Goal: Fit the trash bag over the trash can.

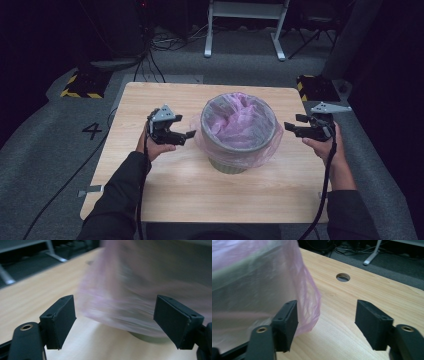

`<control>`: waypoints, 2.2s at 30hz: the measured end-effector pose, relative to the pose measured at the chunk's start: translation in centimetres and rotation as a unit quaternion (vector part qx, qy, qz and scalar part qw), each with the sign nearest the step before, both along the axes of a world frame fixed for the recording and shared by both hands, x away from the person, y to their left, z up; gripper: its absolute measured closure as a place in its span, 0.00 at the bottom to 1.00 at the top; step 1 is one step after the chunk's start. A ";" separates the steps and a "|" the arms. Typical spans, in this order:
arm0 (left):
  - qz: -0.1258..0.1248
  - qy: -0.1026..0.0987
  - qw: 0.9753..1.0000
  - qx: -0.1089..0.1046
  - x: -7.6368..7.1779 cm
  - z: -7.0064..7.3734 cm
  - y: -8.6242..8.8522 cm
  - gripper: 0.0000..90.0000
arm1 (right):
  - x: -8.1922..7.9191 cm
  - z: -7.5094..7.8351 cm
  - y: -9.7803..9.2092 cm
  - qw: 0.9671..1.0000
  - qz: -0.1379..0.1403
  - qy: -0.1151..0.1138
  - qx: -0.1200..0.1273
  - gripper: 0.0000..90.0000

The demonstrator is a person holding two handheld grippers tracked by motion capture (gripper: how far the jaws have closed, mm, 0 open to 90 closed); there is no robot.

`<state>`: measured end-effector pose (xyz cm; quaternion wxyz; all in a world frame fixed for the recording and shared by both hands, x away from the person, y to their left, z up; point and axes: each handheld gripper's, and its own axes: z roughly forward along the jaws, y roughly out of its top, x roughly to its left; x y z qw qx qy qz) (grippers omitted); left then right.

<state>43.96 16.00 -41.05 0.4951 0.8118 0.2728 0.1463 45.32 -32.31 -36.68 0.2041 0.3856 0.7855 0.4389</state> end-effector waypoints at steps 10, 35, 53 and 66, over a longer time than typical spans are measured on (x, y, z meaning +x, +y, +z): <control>-0.045 0.003 0.997 0.062 -2.5 -2.7 -3.0 0.18 | -3.3 -1.4 2.0 0.993 0.111 0.009 -0.036 0.18; -0.073 0.019 0.990 0.119 -1.0 -5.9 -4.2 1.00 | -2.0 -6.6 2.8 0.993 0.111 0.040 -0.014 1.00; -0.018 0.034 0.995 0.091 -3.8 -6.8 -1.1 0.22 | -3.0 -6.7 0.1 0.995 0.078 0.054 0.013 0.79; 0.001 0.068 0.988 0.137 -8.0 -8.7 0.6 0.20 | -5.0 -0.5 0.0 0.997 0.051 -0.024 0.057 0.26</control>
